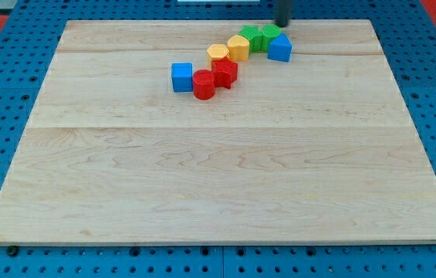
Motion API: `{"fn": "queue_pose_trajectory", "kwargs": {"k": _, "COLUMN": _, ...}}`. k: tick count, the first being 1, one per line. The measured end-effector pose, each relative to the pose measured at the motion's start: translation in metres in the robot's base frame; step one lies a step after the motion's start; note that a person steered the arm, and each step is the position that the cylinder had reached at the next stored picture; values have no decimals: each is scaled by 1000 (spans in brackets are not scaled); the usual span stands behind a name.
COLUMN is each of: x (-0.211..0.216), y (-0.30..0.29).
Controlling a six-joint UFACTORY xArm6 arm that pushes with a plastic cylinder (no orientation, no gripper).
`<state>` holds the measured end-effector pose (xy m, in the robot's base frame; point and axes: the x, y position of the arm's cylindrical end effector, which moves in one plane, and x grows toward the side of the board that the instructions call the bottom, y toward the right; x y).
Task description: Move the triangle to the right of the green circle
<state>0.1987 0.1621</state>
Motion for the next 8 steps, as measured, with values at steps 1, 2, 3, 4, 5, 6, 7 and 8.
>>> {"fn": "queue_pose_trajectory", "kwargs": {"k": 1, "x": 26, "y": 54}}
{"fn": "queue_pose_trajectory", "kwargs": {"k": 2, "x": 73, "y": 43}}
{"fn": "queue_pose_trajectory", "kwargs": {"k": 3, "x": 104, "y": 42}}
{"fn": "queue_pose_trajectory", "kwargs": {"k": 4, "x": 114, "y": 12}}
{"fn": "queue_pose_trajectory", "kwargs": {"k": 5, "x": 114, "y": -48}}
{"fn": "queue_pose_trajectory", "kwargs": {"k": 6, "x": 114, "y": -109}}
{"fn": "queue_pose_trajectory", "kwargs": {"k": 7, "x": 99, "y": -110}}
{"fn": "queue_pose_trajectory", "kwargs": {"k": 8, "x": 91, "y": -96}}
